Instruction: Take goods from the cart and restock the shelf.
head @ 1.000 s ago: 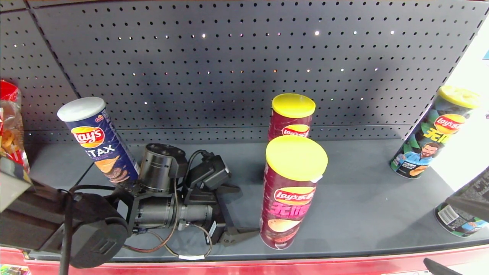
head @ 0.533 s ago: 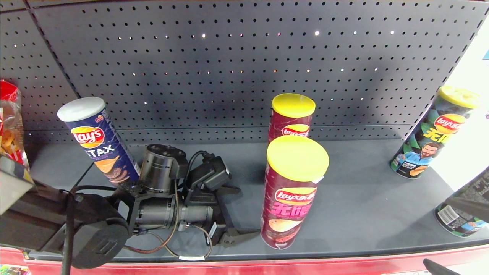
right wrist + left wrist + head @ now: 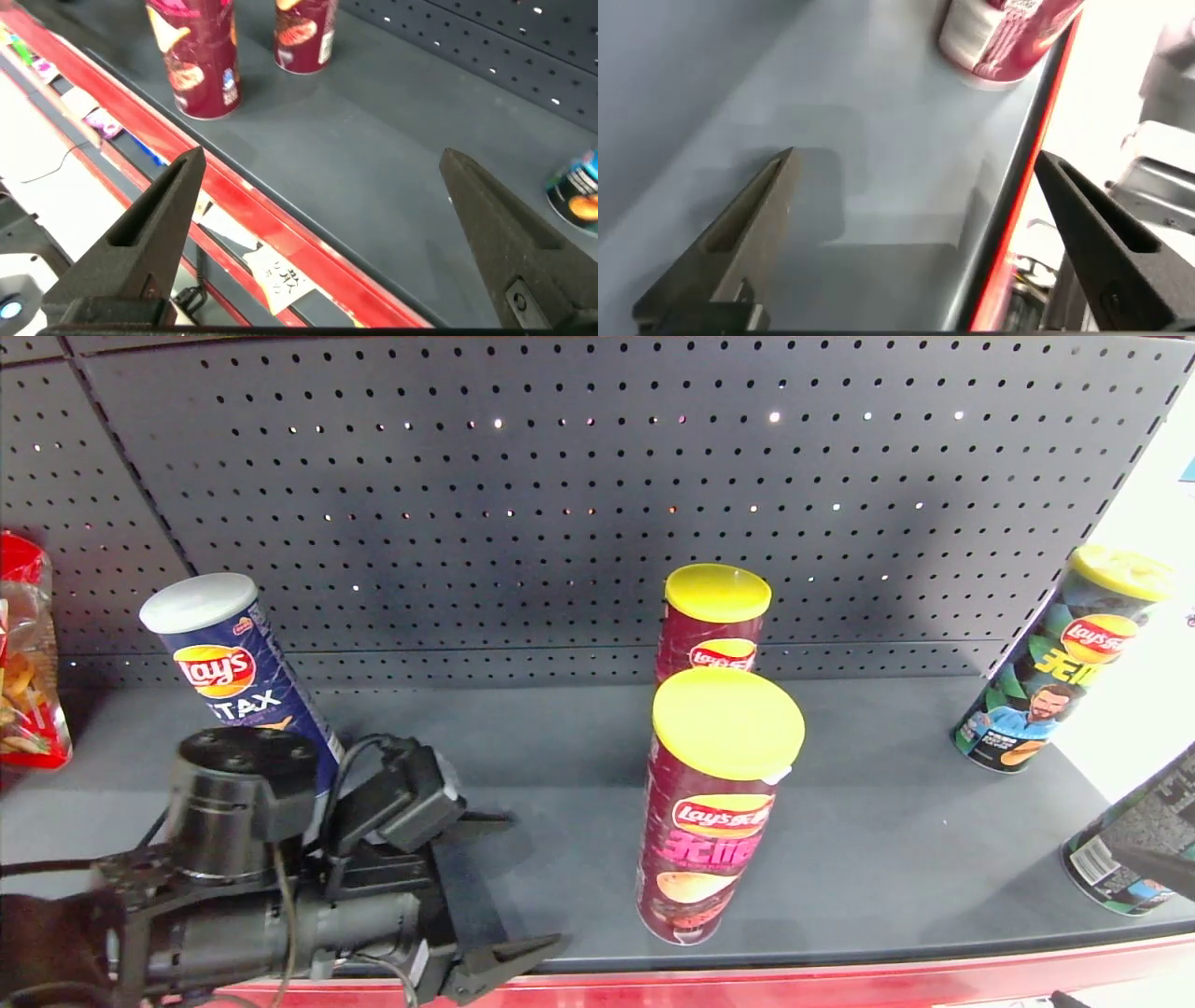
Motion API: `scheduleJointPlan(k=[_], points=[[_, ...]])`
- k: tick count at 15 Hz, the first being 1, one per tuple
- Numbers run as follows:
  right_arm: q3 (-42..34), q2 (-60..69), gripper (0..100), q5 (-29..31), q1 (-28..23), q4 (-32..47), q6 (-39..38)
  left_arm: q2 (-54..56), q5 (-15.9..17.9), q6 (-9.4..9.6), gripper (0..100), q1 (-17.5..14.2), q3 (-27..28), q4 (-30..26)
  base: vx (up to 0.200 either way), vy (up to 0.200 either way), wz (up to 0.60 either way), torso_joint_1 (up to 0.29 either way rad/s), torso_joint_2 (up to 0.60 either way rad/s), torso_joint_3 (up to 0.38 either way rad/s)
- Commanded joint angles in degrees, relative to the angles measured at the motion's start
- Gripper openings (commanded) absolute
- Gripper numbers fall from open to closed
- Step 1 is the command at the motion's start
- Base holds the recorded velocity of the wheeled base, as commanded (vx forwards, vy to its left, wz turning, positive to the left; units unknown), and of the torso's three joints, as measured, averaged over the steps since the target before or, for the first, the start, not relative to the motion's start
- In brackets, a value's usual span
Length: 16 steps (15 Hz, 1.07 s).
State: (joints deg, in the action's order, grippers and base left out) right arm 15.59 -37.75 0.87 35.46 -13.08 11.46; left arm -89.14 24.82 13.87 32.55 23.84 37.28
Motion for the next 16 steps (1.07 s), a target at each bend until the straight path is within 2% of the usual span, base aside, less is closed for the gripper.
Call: scheduleJointPlan(k=[1,2,3,4,5,6,7,8,9,10,11,12,13,14,15,16], points=[[-0.91,3.56,100,1.16,-1.1,-0.02,0.05,13.38,-7.24,-1.3,100,-1.61,-5.74,-1.42,0.0,0.0,0.0,0.0,0.0,0.0],[-1.53,5.32,100,3.18,-3.56,0.34,0.05,18.21,-14.27,-1.48,100,-1.61,-6.18,-6.08,0.0,0.0,0.0,0.0,0.0,0.0],[-1.71,6.11,100,3.7,-4.61,0.86,0.14,20.06,-16.56,-1.48,100,-1.61,-6.18,-8.36,0.0,0.0,0.0,0.0,0.0,0.0],[-1.35,8.22,100,4.06,-6.63,2.97,0.14,25.42,-21.22,-1.48,100,-1.52,-6.09,-15.48,0.0,0.0,0.0,0.0,0.0,0.0],[-1.09,9.54,100,4.58,-7.86,4.47,0.14,29.9,-23.59,-1.48,100,-1.44,-6.09,-20.84,0.0,0.0,0.0,0.0,0.0,0.0],[-1.0,10.86,100,7.57,-12.08,6.05,-0.03,38.34,-27.81,-1.48,100,-1.52,-6.0,-29.63,0.0,0.0,0.0,0.0,0.0,0.0],[-1.18,11.65,100,7.4,-14.46,6.31,-0.82,44.4,-30.88,-1.48,100,-2.05,-5.56,-36.4,0.0,0.0,0.0,0.0,0.0,0.0],[-1.35,12.71,100,6.87,-15.34,7.02,-1.35,51.7,-33.08,-1.48,100,-3.54,-4.51,-44.31,0.0,0.0,0.0,0.0,0.0,0.0],[-1.35,13.58,100,7.04,-15.34,9.21,-2.49,59.43,-34.31,-1.48,100,-6.27,-2.22,-53.89,0.0,0.0,0.0,0.0,0.0,0.0],[-1.35,14.9,100,7.75,-15.6,10.88,-3.81,63.65,-34.84,-1.48,100,-8.82,0.24,-60.66,0.0,0.0,0.0,0.0,0.0,0.0],[-1.0,15.78,100,9.86,-17.09,12.9,-4.6,68.31,-36.95,-1.48,100,-13.56,2.87,-68.04,0.0,0.0,0.0,0.0,0.0,0.0],[-0.83,15.78,100,10.82,-17.88,13.34,-4.69,70.07,-37.92,-1.48,100,-16.38,3.49,-69.8,0.0,0.0,0.0,0.0,0.0,0.0],[-0.83,15.61,100,12.05,-19.73,13.7,-4.96,72.61,-38.79,-1.48,100,-22.71,3.66,-70.33,0.0,0.0,0.0,0.0,0.0,0.0],[-0.83,15.34,100,12.41,-21.49,13.78,-5.48,72.79,-38.79,-2.36,100,-26.31,3.84,-70.06,0.0,0.0,0.0,0.0,0.0,0.0],[-0.74,14.81,100,12.58,-24.92,13.78,-5.39,72.09,-39.15,-4.91,100,-27.89,4.1,-68.92,0.0,0.0,0.0,0.0,0.0,0.0],[-0.56,14.73,100,12.58,-27.55,13.78,-5.39,72.17,-39.06,-4.82,100,-27.8,4.54,-68.13,0.0,0.0,0.0,0.0,0.0,0.0]])
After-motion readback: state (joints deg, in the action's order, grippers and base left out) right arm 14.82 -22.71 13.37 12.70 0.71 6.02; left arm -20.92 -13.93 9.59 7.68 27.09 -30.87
